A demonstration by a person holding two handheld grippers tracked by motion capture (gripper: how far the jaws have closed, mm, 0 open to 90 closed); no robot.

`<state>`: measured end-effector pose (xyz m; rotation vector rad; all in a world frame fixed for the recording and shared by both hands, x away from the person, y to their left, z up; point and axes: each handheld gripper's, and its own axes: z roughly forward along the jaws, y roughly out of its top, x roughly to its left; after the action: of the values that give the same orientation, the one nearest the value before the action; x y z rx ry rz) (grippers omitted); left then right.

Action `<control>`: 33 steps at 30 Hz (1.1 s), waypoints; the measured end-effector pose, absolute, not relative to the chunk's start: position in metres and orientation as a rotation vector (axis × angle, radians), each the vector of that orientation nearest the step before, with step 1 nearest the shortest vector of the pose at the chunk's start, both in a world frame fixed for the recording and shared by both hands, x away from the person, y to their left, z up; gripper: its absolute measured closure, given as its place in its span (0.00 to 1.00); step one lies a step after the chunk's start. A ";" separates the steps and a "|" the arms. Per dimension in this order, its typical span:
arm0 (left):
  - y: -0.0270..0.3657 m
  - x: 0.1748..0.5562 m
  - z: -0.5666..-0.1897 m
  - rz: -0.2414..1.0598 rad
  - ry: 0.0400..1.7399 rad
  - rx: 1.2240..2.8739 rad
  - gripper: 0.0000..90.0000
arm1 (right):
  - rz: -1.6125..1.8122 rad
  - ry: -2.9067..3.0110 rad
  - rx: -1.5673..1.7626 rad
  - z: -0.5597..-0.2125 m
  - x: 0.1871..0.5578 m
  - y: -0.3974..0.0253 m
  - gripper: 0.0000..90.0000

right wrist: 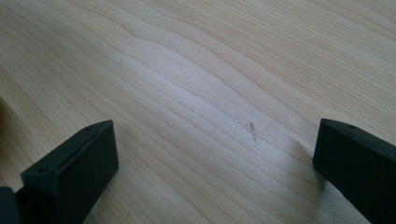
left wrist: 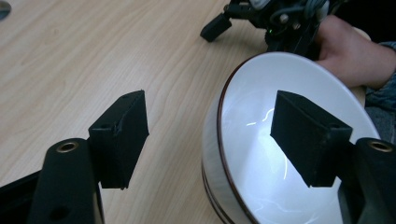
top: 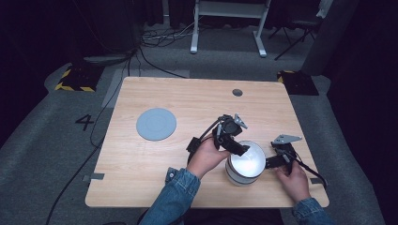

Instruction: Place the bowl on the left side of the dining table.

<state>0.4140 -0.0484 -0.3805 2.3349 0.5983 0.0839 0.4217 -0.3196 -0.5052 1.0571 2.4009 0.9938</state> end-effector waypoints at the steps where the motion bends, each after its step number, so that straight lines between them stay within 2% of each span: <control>1: -0.048 0.415 -0.383 0.069 0.588 2.341 0.36 | 0.994 2.401 1.057 -0.505 0.422 -0.320 0.00; 5: -0.053 0.416 -0.388 0.029 0.538 2.392 0.61 | 0.991 2.402 1.066 -0.505 0.421 -0.319 0.00; 8: -0.059 0.414 -0.393 0.025 0.546 2.437 0.73 | 0.991 2.402 1.066 -0.505 0.421 -0.319 0.00; 11: -0.060 0.412 -0.394 0.100 0.557 2.457 0.88 | 0.991 2.402 1.066 -0.505 0.421 -0.319 0.00; 15: -0.063 0.411 -0.393 0.145 0.545 2.484 0.91 | 0.991 2.402 1.066 -0.505 0.421 -0.319 0.00; 33: -0.060 0.408 -0.372 0.124 0.553 2.445 0.91 | 0.996 2.399 1.074 -0.505 0.421 -0.319 0.00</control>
<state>0.4077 -0.0600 -0.3716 2.4452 0.5527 0.1242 0.4210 -0.3190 -0.5050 1.0743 2.3993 0.9960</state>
